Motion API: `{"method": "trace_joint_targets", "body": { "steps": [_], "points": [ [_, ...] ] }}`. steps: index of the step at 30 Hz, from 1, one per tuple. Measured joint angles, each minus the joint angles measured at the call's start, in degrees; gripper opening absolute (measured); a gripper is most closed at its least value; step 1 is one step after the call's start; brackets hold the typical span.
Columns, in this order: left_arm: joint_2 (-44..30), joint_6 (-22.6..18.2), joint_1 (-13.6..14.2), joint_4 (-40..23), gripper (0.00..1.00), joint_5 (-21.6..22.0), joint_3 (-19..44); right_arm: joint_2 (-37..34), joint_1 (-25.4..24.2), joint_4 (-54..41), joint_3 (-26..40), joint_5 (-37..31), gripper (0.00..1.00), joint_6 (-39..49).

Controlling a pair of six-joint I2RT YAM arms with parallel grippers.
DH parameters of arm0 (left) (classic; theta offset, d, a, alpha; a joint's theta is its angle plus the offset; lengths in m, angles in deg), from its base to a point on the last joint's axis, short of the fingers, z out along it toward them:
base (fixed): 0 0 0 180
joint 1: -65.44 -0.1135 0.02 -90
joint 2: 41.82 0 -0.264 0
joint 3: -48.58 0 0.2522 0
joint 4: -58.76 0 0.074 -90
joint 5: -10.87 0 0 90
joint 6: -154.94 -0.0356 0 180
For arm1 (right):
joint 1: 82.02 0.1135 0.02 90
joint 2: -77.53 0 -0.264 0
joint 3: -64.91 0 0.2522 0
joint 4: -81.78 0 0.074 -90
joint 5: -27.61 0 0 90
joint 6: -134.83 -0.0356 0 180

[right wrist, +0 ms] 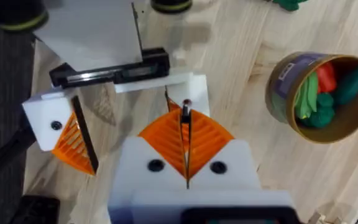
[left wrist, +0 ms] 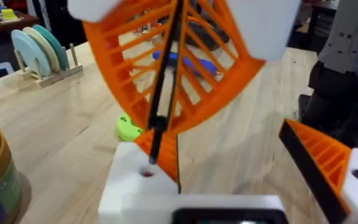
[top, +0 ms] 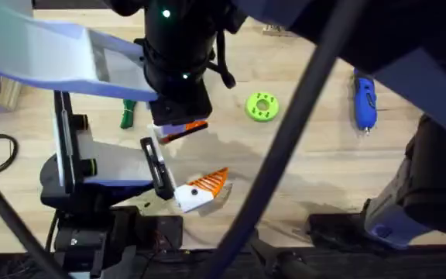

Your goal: Pick up the gripper from the table and insert it into the empty holder that is missing its gripper. Then pick up a screw, insert it into the mounting hole, and use the screwdriver to tighten it. Finally, clean up the table by picking up the vegetable and placing it into the bucket.

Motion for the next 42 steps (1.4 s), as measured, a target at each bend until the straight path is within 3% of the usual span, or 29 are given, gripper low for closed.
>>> {"method": "trace_joint_targets", "body": {
  "steps": [42],
  "points": [
    [0.0,0.0,0.0,0.0,0.986,0.0,0.0,-0.3,0.0,1.0,-1.4,0.0,0.006,0.0]
  ]
}}
